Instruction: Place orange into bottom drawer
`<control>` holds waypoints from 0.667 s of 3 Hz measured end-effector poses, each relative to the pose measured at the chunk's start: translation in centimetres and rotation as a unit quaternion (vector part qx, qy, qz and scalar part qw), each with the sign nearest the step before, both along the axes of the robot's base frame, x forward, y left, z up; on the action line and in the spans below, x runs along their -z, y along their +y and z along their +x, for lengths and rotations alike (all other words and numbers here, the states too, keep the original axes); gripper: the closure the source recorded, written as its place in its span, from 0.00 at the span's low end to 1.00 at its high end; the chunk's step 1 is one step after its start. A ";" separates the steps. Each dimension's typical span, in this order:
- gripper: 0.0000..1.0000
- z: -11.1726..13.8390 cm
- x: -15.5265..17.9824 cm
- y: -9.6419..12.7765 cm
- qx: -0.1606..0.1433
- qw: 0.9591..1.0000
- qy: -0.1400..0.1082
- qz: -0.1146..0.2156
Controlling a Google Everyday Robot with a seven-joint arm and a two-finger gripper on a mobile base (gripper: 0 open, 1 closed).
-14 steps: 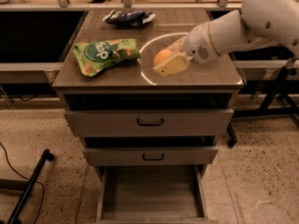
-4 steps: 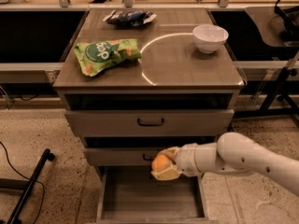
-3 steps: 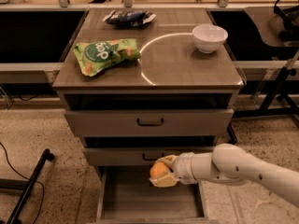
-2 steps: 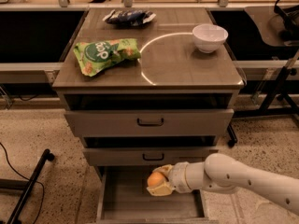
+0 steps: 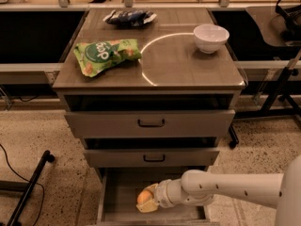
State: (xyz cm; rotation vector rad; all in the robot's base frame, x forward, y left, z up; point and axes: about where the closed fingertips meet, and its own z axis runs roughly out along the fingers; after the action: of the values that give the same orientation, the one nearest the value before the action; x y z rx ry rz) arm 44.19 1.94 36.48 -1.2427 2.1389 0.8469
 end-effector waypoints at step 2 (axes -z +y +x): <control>1.00 0.9 1.5 -0.2 -0.008 1.000 -0.005 0.003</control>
Offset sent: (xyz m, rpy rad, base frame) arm 0.0243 -0.0079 -0.0376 0.0148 -0.0318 0.0379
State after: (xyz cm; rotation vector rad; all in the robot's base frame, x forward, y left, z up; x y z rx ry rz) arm 45.05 1.76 35.01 -1.2604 2.1185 0.8517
